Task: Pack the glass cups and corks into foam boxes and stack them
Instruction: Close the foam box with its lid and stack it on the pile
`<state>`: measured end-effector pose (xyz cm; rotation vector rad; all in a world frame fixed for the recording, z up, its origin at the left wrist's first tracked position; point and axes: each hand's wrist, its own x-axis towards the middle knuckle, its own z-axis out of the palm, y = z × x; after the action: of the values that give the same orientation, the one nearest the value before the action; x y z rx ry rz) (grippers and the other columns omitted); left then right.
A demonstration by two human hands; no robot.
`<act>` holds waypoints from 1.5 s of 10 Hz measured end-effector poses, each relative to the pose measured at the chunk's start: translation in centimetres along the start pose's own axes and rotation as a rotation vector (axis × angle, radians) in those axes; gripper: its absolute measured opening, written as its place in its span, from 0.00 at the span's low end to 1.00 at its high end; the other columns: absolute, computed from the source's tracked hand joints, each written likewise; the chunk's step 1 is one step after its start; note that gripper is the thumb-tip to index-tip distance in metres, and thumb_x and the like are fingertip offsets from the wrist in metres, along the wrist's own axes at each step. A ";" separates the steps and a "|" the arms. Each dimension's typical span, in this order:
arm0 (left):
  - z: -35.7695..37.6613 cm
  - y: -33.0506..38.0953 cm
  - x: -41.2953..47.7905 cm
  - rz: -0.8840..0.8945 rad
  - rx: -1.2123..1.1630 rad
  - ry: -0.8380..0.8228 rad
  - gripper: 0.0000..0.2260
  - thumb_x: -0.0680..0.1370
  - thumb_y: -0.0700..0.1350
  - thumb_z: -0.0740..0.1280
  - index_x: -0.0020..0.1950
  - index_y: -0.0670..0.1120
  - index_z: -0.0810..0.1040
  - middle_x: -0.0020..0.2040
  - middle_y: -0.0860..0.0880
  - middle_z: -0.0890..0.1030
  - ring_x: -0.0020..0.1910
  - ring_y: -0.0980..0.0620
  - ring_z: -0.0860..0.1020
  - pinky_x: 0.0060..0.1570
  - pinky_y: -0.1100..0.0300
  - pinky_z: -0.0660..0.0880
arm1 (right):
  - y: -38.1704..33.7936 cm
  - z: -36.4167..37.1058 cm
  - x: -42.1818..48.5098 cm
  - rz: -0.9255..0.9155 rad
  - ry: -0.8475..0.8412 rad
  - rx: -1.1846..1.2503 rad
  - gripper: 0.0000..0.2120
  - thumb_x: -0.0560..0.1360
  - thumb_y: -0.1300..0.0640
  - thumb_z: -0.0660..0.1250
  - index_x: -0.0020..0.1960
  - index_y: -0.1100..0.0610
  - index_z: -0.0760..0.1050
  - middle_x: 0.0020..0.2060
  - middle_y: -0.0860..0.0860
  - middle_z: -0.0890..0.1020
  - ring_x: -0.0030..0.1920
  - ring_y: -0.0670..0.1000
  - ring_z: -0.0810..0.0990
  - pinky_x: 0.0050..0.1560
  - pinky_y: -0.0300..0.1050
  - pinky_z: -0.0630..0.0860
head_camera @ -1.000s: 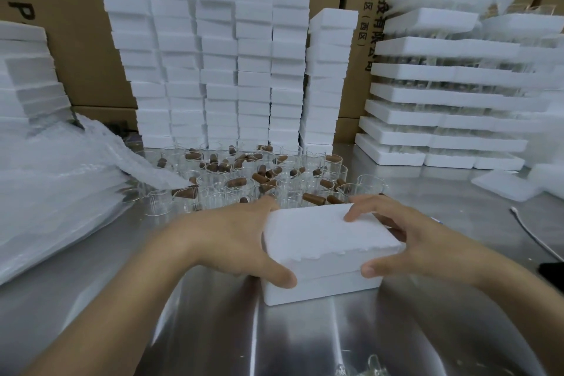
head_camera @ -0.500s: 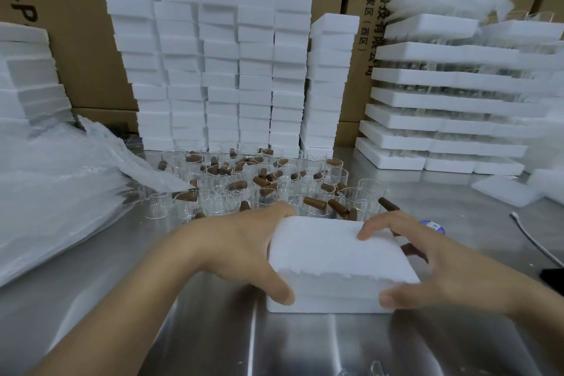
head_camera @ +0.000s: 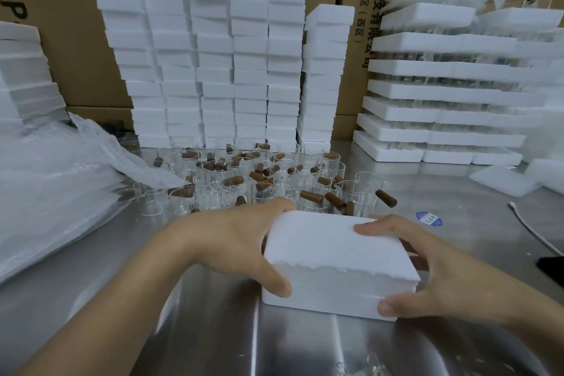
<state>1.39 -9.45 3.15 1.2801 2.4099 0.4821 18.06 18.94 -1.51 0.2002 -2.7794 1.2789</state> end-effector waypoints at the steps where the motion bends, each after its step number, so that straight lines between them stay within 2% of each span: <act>1: -0.1 -0.2 0.2 -0.009 -0.024 -0.029 0.40 0.70 0.53 0.85 0.74 0.60 0.65 0.62 0.60 0.77 0.62 0.56 0.77 0.65 0.51 0.77 | 0.3 0.4 -0.3 0.005 0.020 0.031 0.41 0.67 0.53 0.86 0.72 0.32 0.70 0.70 0.32 0.73 0.67 0.41 0.79 0.59 0.28 0.74; 2: 0.0 -0.3 0.1 -0.006 -0.031 -0.040 0.40 0.71 0.53 0.84 0.76 0.60 0.64 0.64 0.60 0.77 0.64 0.55 0.77 0.66 0.53 0.76 | 0.0 0.5 -0.3 0.009 0.021 0.036 0.40 0.68 0.56 0.86 0.72 0.34 0.71 0.70 0.35 0.75 0.67 0.42 0.79 0.60 0.29 0.74; 3: 0.1 -0.4 -0.1 0.046 0.005 -0.037 0.49 0.73 0.56 0.82 0.84 0.65 0.53 0.77 0.69 0.66 0.74 0.65 0.67 0.68 0.67 0.66 | -0.3 0.6 -0.5 0.034 0.024 0.074 0.40 0.69 0.57 0.85 0.73 0.35 0.71 0.67 0.38 0.78 0.65 0.44 0.80 0.59 0.31 0.76; 4: 0.1 -0.3 -0.1 0.119 -0.012 -0.054 0.49 0.76 0.61 0.78 0.81 0.77 0.44 0.70 0.86 0.51 0.72 0.75 0.56 0.67 0.75 0.55 | -0.4 0.9 -0.7 0.061 0.026 0.075 0.42 0.69 0.55 0.85 0.74 0.34 0.69 0.64 0.38 0.80 0.63 0.44 0.81 0.59 0.33 0.78; 5: 0.2 -0.4 0.2 0.127 -0.008 -0.051 0.43 0.76 0.63 0.78 0.78 0.80 0.52 0.65 0.88 0.55 0.68 0.77 0.60 0.68 0.72 0.56 | -0.3 1.1 -0.8 0.062 0.033 0.047 0.44 0.69 0.52 0.86 0.75 0.31 0.67 0.65 0.34 0.78 0.64 0.40 0.80 0.58 0.32 0.78; 6: 0.4 -0.7 0.5 0.152 -0.036 -0.054 0.43 0.75 0.57 0.81 0.80 0.76 0.57 0.64 0.90 0.58 0.62 0.88 0.58 0.60 0.84 0.57 | -0.2 1.2 -0.8 0.054 0.028 0.044 0.44 0.68 0.53 0.86 0.75 0.30 0.66 0.66 0.32 0.77 0.65 0.40 0.79 0.59 0.31 0.77; 7: 0.6 -0.9 0.6 0.149 -0.007 -0.042 0.45 0.73 0.55 0.82 0.79 0.77 0.57 0.76 0.75 0.63 0.73 0.70 0.64 0.74 0.66 0.62 | 0.0 1.1 -0.8 0.033 0.006 0.054 0.45 0.69 0.57 0.85 0.74 0.28 0.67 0.68 0.30 0.75 0.66 0.38 0.79 0.60 0.28 0.75; 8: 0.6 -0.8 0.6 0.140 -0.001 -0.018 0.46 0.72 0.53 0.83 0.79 0.76 0.57 0.78 0.68 0.65 0.76 0.61 0.66 0.78 0.56 0.64 | 0.1 1.0 -0.8 0.014 -0.003 0.056 0.45 0.69 0.59 0.85 0.73 0.29 0.67 0.70 0.30 0.74 0.68 0.37 0.77 0.61 0.27 0.73; 9: 0.7 -1.0 0.6 0.140 -0.017 -0.006 0.46 0.72 0.51 0.83 0.78 0.77 0.59 0.77 0.68 0.66 0.75 0.63 0.66 0.75 0.61 0.64 | 0.3 0.9 -1.0 0.012 -0.006 0.102 0.45 0.69 0.59 0.85 0.74 0.32 0.67 0.71 0.34 0.76 0.70 0.41 0.78 0.63 0.30 0.74; 10: 0.7 -1.1 0.6 0.137 -0.025 -0.005 0.46 0.72 0.52 0.84 0.76 0.79 0.59 0.77 0.68 0.66 0.75 0.62 0.67 0.76 0.60 0.64 | 0.5 0.8 -1.4 0.009 0.006 0.093 0.45 0.69 0.56 0.85 0.75 0.33 0.66 0.72 0.34 0.75 0.72 0.42 0.77 0.65 0.32 0.75; 12: 0.5 -0.4 0.3 0.097 -0.045 -0.078 0.46 0.74 0.53 0.82 0.76 0.80 0.55 0.80 0.66 0.61 0.79 0.58 0.63 0.79 0.54 0.62 | 0.4 0.8 -1.4 0.020 0.012 0.092 0.43 0.69 0.61 0.85 0.75 0.39 0.68 0.70 0.37 0.77 0.71 0.44 0.77 0.66 0.32 0.73; 13: 0.2 0.4 -0.7 0.035 0.056 -0.111 0.46 0.74 0.61 0.80 0.74 0.85 0.49 0.84 0.59 0.54 0.83 0.52 0.60 0.81 0.46 0.62 | 0.2 0.8 -1.4 0.032 0.031 0.047 0.42 0.69 0.61 0.85 0.76 0.44 0.68 0.68 0.36 0.78 0.70 0.43 0.78 0.66 0.30 0.72; 14: 0.6 2.0 -2.1 0.022 0.160 0.048 0.45 0.66 0.81 0.70 0.73 0.87 0.43 0.84 0.69 0.38 0.83 0.61 0.42 0.82 0.42 0.49 | -0.1 0.6 -1.4 0.022 0.023 0.018 0.42 0.70 0.59 0.85 0.76 0.42 0.68 0.70 0.36 0.77 0.71 0.44 0.78 0.67 0.32 0.72; 15: 3.1 4.6 -1.0 0.151 0.159 0.235 0.43 0.69 0.87 0.51 0.79 0.78 0.37 0.84 0.70 0.37 0.82 0.68 0.37 0.83 0.49 0.44 | 0.1 0.5 -1.5 0.020 0.027 0.026 0.41 0.70 0.57 0.85 0.74 0.37 0.67 0.69 0.38 0.78 0.70 0.46 0.79 0.67 0.36 0.75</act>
<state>6.58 -7.46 2.70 1.5602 2.5994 0.5174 19.49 18.74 -2.04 0.1554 -2.7505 1.3122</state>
